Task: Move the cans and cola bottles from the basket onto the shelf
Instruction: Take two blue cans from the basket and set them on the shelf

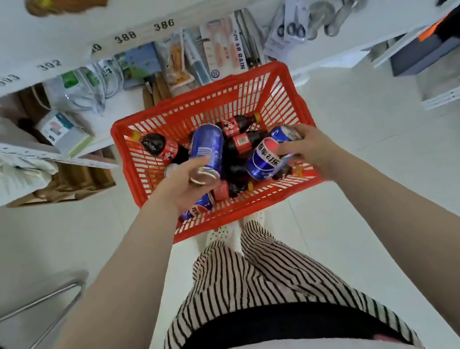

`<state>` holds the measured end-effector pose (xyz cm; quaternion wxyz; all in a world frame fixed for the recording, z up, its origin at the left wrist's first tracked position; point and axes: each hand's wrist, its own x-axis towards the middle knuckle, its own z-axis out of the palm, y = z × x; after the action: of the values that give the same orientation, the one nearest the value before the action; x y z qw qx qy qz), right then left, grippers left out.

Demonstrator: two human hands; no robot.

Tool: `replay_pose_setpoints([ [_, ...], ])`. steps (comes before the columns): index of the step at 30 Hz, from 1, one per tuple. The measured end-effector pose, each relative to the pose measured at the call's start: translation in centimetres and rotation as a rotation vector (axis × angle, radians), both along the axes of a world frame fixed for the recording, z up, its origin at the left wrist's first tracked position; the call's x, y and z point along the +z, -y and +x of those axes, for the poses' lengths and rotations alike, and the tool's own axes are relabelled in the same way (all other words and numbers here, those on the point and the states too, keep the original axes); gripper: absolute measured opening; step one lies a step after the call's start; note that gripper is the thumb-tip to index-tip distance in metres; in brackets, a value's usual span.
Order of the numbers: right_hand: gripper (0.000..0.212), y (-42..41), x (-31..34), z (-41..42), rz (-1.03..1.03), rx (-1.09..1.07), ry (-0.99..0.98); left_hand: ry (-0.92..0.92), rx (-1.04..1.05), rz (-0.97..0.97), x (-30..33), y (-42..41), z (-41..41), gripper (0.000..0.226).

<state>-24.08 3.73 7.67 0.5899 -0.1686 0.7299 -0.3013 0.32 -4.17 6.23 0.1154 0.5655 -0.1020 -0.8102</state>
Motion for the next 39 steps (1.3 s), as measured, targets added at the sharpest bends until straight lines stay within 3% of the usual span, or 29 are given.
replay_pose_setpoints([
  [4,0.032,-1.1,4.5,1.3,-0.1,-0.195,0.101,-0.031,-0.156,-0.119,4.4,0.9,0.1,0.041],
  [8,0.021,-3.4,7.8,3.4,-0.168,-0.45,0.389,-0.057,-0.281,-0.302,7.9,1.3,0.0,0.044],
  [13,0.032,-6.3,9.9,5.2,-0.302,-0.793,0.66,-0.103,-0.395,-0.478,11.2,0.3,-1.6,0.039],
  [15,0.039,-7.6,10.3,5.4,-0.3,-0.816,0.628,-0.175,-0.37,-0.416,11.9,0.0,-3.0,0.039],
  [17,0.061,-9.0,10.6,5.0,-0.326,-0.78,0.577,-0.255,-0.349,-0.325,12.5,-0.3,-4.6,0.038],
  [19,0.081,-10.6,10.7,4.3,-0.367,-0.735,0.537,-0.306,-0.419,-0.328,12.8,-1.0,-6.2,0.036],
  [21,0.086,-12.4,11.1,3.5,-0.387,-0.739,0.476,-0.344,-0.518,-0.363,12.9,-1.9,-7.9,0.039],
  [25,0.052,-16.4,12.2,1.7,-0.384,-0.881,0.328,-0.328,-0.678,-0.411,13.3,-4.3,-11.4,0.046],
  [32,0.035,-24.7,13.0,-1.1,-0.413,-1.065,0.249,-0.239,-0.874,-0.462,13.7,-10.6,-17.3,0.066],
  [39,0.052,-35.7,12.9,-3.9,-0.397,-1.221,0.235,-0.199,-1.133,-0.513,13.7,-21.2,-23.5,0.041],
])
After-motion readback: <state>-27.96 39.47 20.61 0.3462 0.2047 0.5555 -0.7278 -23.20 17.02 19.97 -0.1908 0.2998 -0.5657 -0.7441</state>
